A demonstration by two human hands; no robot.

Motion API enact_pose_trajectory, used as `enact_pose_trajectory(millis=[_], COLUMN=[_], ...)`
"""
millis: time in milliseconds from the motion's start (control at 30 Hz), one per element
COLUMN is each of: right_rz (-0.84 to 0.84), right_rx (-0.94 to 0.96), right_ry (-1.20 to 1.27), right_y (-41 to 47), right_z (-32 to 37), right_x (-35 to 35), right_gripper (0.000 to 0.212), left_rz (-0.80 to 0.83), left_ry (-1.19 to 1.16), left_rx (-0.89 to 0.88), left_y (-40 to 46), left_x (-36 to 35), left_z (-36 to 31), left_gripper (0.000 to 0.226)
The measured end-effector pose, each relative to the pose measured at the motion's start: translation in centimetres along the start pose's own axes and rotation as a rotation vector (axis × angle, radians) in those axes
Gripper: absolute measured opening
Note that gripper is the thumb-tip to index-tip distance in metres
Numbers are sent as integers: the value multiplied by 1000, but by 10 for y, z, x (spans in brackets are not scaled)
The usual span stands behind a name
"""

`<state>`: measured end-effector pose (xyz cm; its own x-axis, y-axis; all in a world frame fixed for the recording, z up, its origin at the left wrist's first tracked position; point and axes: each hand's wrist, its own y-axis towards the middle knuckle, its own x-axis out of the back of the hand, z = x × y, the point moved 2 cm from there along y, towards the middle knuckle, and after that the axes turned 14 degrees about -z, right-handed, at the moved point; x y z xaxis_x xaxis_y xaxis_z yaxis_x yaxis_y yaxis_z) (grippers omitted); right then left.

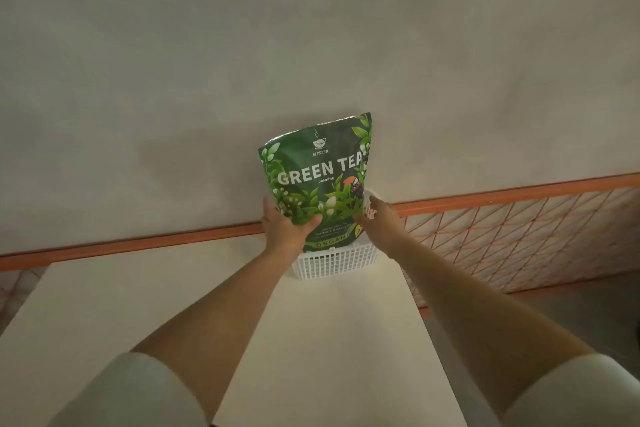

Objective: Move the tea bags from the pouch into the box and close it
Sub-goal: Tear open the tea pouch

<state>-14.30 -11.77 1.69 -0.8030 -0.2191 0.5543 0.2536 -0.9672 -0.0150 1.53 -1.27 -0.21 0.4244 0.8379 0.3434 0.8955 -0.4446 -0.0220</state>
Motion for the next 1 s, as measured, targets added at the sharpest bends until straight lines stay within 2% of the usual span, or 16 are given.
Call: enact_pose_trajectory(millis=[100,200,233,333,367,400,467,533,600,733,867,1000], right_rz=[34,94,108,156,180,199,233,243,256,287,242,207], right_rx=[-61,-109,-121,-97,-87,-84,-88,-83,-76,-47,-11,21], right_ry=[109,210,240,316,339,347,359,375,386,398,402,404], right_y=[14,25,28,28,26,23,20,14,11,2,-5,-9], right_z=[-1,-2,-3,1,4,6,11,17,17,17,24,43], right_x=[-5,-12,-15,-18,-19,-20,-23,-23,-21,-12,6,22], right_gripper=[76,88,83,43,36,38,54,61,59,45,25,28], left_rz=[3,17,19,-8,-8,5,33,33,3,-57,-82,-63], left_ry=[-31,-55,-62,-54,-66,-85,-104,-39,40,66,-23,-83], left_rx=[6,28,44,102,122,143,156,104,60,57,61,-2], left_y=[7,12,13,18,18,18,16,11,8,7,9,14], left_x=[-4,-9,-10,-13,-13,-14,-17,-19,-20,-11,-2,13], left_z=[3,3,1,-2,-4,-6,-12,-20,-28,-34,-36,-54], left_gripper=[112,105,103,93,89,83,68,45,26,12,23,31])
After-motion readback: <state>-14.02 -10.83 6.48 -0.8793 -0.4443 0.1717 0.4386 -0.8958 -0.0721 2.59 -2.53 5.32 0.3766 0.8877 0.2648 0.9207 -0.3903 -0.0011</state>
